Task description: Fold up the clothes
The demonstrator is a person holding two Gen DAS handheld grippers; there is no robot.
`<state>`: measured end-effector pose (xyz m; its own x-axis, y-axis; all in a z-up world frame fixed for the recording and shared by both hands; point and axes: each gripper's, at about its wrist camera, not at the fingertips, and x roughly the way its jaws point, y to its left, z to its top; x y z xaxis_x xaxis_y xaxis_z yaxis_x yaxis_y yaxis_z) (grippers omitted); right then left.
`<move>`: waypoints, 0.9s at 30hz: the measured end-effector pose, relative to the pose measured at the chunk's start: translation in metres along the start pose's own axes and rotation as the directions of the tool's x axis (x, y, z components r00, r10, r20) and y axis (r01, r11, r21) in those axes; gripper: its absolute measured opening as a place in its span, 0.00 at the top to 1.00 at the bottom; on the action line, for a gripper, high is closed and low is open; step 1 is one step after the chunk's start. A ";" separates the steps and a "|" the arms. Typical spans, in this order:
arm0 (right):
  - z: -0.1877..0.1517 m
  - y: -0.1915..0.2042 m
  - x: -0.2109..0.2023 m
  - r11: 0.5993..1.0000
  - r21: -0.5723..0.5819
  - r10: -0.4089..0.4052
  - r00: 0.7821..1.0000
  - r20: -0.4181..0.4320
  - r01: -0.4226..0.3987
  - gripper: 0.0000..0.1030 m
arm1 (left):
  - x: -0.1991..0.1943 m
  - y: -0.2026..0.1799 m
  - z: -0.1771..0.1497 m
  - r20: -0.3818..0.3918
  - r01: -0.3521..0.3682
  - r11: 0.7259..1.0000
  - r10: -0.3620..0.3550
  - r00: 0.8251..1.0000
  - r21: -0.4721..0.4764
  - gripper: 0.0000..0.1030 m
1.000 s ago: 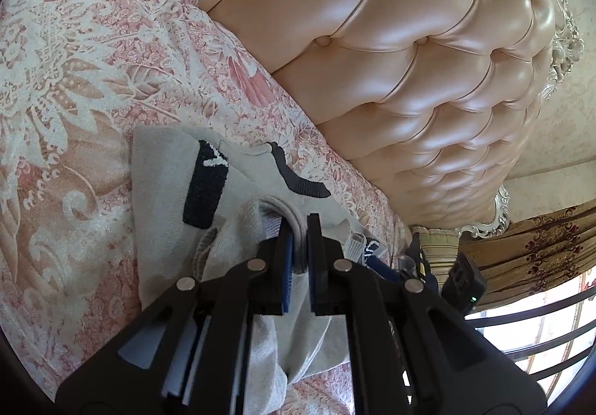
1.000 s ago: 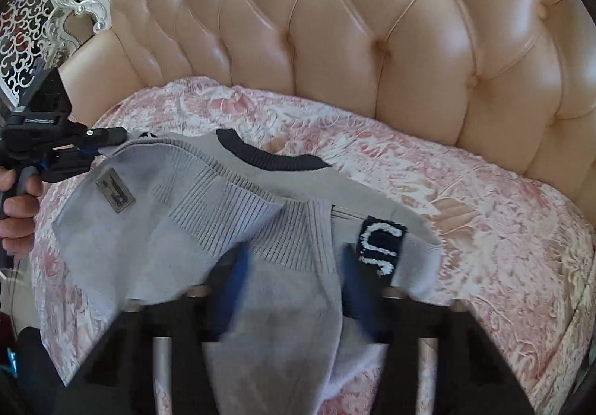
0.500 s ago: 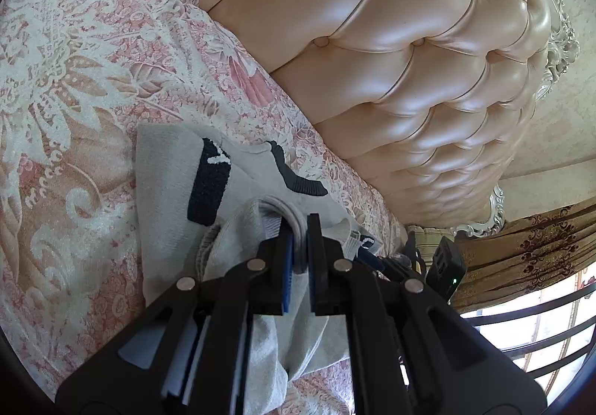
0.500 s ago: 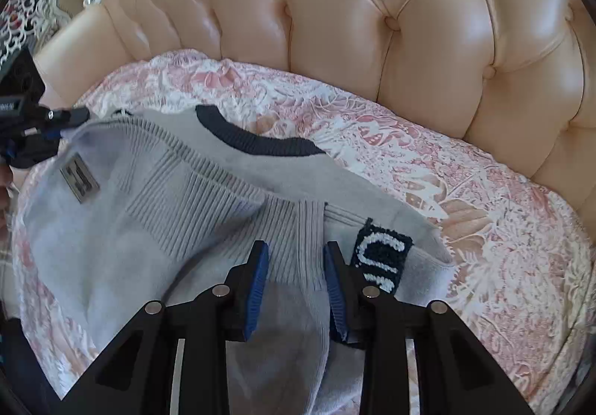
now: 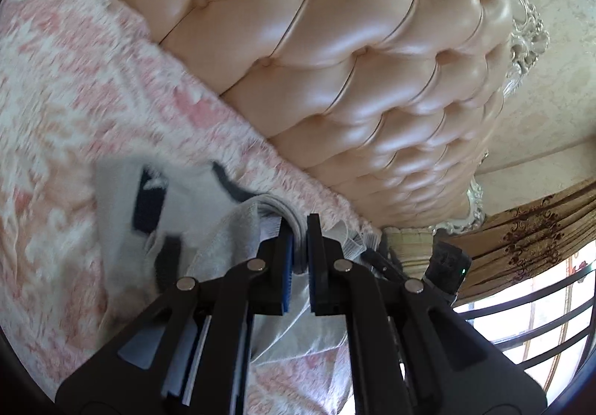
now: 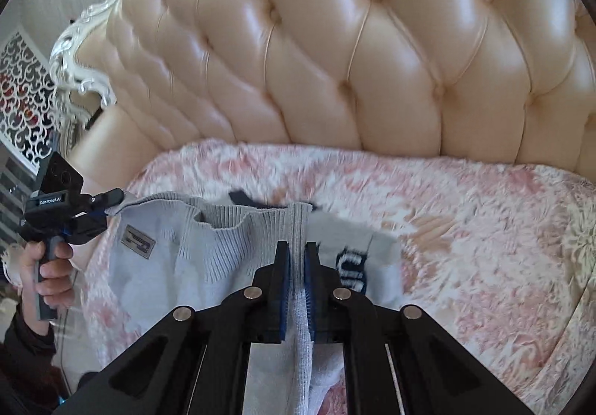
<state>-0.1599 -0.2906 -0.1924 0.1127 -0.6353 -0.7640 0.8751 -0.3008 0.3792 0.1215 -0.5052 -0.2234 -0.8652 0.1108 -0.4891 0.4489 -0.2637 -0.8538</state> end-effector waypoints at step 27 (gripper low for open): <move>-0.001 -0.051 0.018 0.981 0.020 -0.192 0.980 -0.041 0.193 0.44 | -0.003 0.047 0.035 0.077 -0.039 0.999 0.039 0.996 0.008 0.56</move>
<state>-0.2023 -0.2854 -0.2263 -0.0384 -0.5359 -0.8434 0.8708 -0.4320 0.2348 0.1376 -0.5514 -0.2558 -0.8619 0.0260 -0.5065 0.4809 -0.2752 -0.8325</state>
